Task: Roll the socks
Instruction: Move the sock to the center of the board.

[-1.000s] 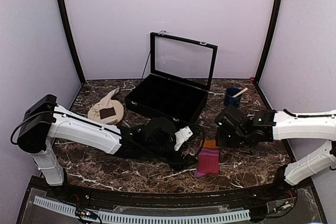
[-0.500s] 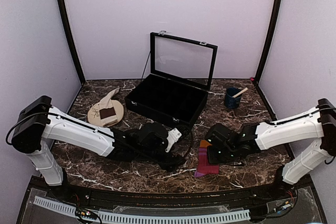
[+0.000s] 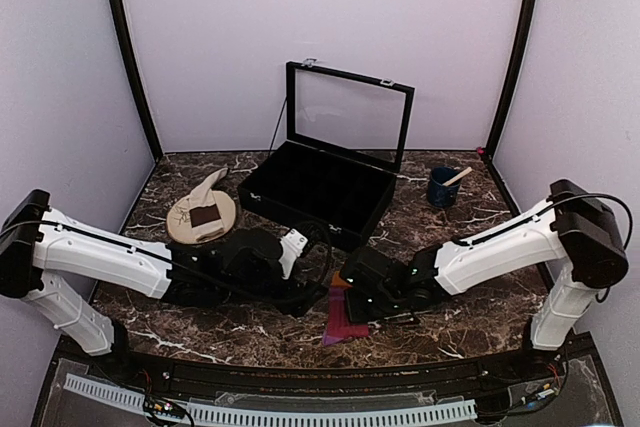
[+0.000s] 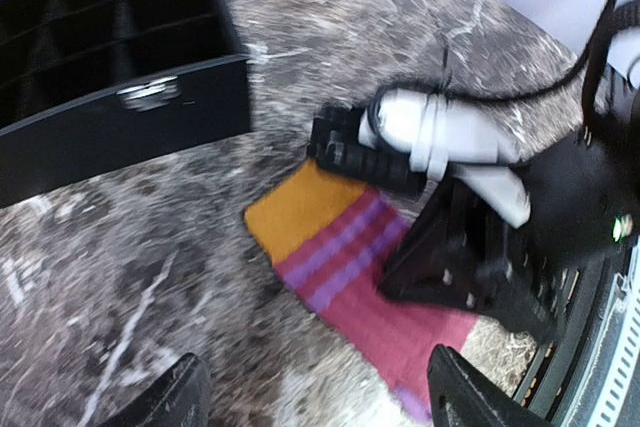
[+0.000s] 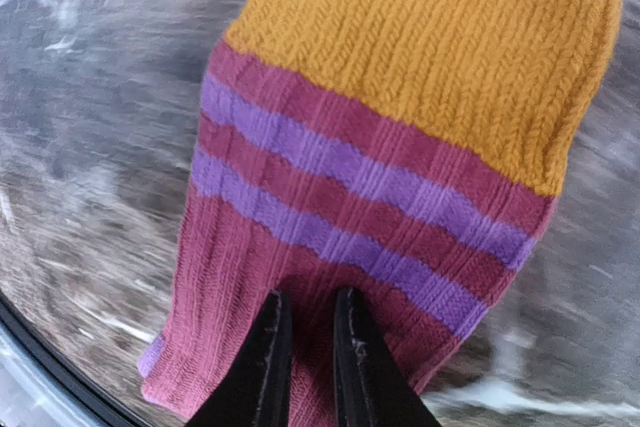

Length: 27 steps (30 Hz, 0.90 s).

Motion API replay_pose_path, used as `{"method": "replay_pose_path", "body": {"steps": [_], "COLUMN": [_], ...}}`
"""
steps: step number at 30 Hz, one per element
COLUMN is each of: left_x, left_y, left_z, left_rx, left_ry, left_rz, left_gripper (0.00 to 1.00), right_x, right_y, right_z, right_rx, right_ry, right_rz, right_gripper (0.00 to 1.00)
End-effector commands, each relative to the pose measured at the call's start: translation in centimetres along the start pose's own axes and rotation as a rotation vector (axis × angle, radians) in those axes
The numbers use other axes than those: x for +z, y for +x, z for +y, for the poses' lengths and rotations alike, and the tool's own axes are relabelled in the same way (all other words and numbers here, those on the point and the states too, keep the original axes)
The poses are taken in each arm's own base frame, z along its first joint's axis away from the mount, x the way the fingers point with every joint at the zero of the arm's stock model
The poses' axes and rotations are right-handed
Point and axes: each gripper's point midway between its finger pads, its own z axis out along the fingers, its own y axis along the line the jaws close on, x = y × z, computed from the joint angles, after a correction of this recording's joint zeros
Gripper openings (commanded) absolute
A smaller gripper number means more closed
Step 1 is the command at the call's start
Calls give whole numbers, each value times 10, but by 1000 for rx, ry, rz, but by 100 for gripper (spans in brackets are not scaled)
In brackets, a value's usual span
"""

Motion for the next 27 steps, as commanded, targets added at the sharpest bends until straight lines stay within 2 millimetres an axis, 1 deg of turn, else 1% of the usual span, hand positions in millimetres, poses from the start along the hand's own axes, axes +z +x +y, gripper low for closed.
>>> {"method": "replay_pose_path", "body": {"steps": [1,4,8,9,12,15,18,21,23,27], "left_x": [-24,-40,-55,-58,-68,-76,-84,-89,-90,-88], "left_y": [9,15,30,34,40,45,47,47,47,44], "left_z": [26,37,52,57,66,74,82,87,86,76], "left_rx": [-75,-112,-149,-153,-165,-175,-186,-186,-174,-129], "left_ry": [-101,-132,-183,-199,-235,-272,-301,-316,-305,-246], "left_rz": [-13,-23,-15,-6,-2,6,-4,-17,-21,-33], "left_gripper": [77,77,77,77,77,77,78,79,80,80], "right_x": [25,37,52,57,67,71,66,52,41,16], "right_y": [30,18,-6,-11,-28,-44,-58,-70,-79,-95], "right_z": [17,35,62,67,74,76,83,98,108,119], "right_rx": [-68,-97,-128,-129,-112,-99,-119,-182,-232,-332], "right_ry": [-5,-10,-26,-27,-32,-39,-63,-116,-143,-170], "right_rz": [139,130,106,101,87,69,48,16,-15,-68], "right_gripper": [15,15,16,16,17,17,19,25,32,45]}}
